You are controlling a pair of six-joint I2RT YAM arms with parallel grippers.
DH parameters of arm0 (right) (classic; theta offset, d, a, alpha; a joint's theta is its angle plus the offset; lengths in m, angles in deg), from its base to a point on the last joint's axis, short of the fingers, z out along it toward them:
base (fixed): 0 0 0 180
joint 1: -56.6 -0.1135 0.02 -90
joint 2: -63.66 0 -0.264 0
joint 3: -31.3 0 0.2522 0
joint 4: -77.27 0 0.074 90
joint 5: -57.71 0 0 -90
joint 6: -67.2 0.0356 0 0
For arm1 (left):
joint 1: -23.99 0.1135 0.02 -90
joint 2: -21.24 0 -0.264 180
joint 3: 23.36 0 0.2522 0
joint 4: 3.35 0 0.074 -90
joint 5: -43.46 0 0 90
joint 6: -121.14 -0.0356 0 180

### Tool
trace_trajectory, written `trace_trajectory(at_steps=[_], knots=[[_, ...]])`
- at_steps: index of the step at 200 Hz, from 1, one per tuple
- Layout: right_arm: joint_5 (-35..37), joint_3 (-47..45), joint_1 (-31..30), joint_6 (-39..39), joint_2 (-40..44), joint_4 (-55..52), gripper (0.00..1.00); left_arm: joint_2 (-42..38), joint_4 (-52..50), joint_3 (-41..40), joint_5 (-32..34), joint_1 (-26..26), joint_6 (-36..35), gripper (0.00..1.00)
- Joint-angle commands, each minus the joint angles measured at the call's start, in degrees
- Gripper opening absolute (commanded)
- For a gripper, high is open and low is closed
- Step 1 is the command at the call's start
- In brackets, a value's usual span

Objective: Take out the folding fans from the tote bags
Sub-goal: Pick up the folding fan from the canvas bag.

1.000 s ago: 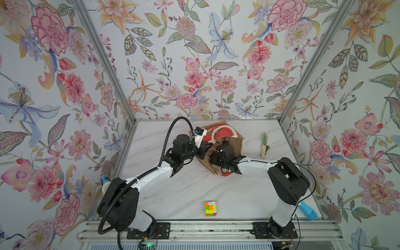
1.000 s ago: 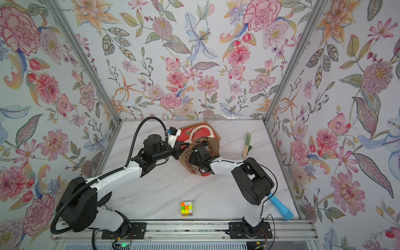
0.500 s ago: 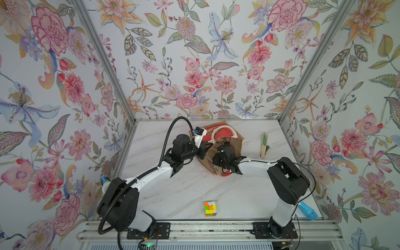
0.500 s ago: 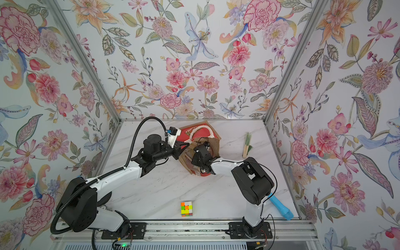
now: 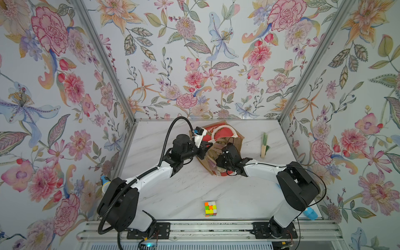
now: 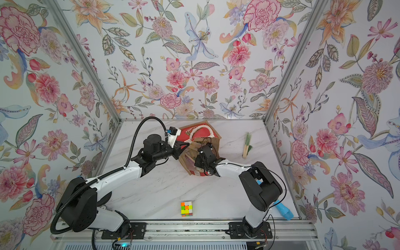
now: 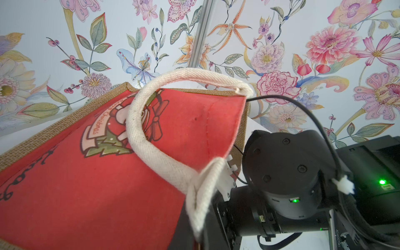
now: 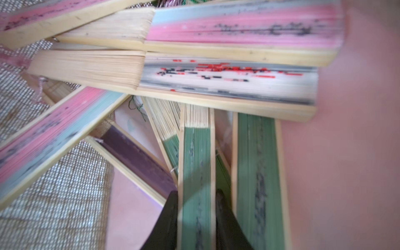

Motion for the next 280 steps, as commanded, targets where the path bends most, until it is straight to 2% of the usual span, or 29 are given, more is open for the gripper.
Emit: trace_trajectory(at_steps=[1, 39, 66, 103, 133, 161, 193, 227, 280], knots=[[-3.99, 1.21, 0.57, -2.57, 2.82, -5.38, 0.26, -0.14, 1.36, 0.01, -0.59, 0.36, 1.0, 0.0], [-6.35, 2.18, 0.64, -5.58, 6.09, -9.86, 0.25, 0.19, 3.23, -0.36, -1.83, 0.41, 2.18, 0.0], [-10.93, 3.08, 0.6, -8.73, 9.82, -14.91, 0.24, 0.55, 3.46, 0.25, -1.99, 0.39, 2.8, 0.0], [-15.72, -0.03, 0.58, -12.87, 20.65, -20.51, 0.17, 1.09, 2.92, 1.06, -1.72, 0.36, 2.67, 0.0], [-18.82, -3.33, 2.46, -14.63, 30.18, -26.46, 0.18, 1.18, 2.85, 1.06, -1.64, 0.47, 2.49, 0.0], [-19.53, -6.1, 3.24, -14.11, 35.74, -30.9, 0.18, 1.57, 3.67, 1.14, -2.38, 0.47, 3.18, 0.0], [-22.21, -9.1, 4.58, -13.32, 37.28, -32.08, 0.18, 2.49, 5.06, 1.54, -3.69, 0.49, 4.43, 0.0], [-22.54, -8.41, 4.71, -15.17, 36.12, -32.45, 0.16, 2.7, 6.45, 1.15, -4.41, 0.49, 5.47, 0.0], [-24.58, -5.3, 7.4, -16.78, 43.56, -37.25, 0.16, 2.41, 5.49, 1.48, -3.83, 0.49, 4.96, 0.0]])
